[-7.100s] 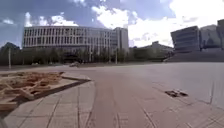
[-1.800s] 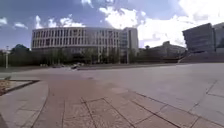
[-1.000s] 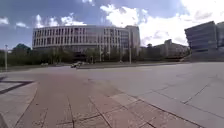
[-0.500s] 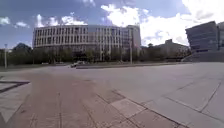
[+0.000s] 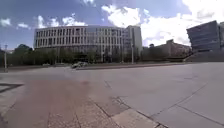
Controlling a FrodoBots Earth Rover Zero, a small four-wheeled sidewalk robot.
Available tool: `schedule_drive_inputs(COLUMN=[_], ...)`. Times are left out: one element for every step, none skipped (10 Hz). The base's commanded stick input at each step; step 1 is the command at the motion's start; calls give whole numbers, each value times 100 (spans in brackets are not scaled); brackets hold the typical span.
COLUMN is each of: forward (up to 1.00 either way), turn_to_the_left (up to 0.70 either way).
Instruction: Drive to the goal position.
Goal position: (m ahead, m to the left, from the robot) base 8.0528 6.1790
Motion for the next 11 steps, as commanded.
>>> schedule_drive_inputs(forward=[70,70,70,70,70,70,70,70,70,70,70], turn_to_the_left=[0,0,0,0,0,0,0,0,0,0,0])
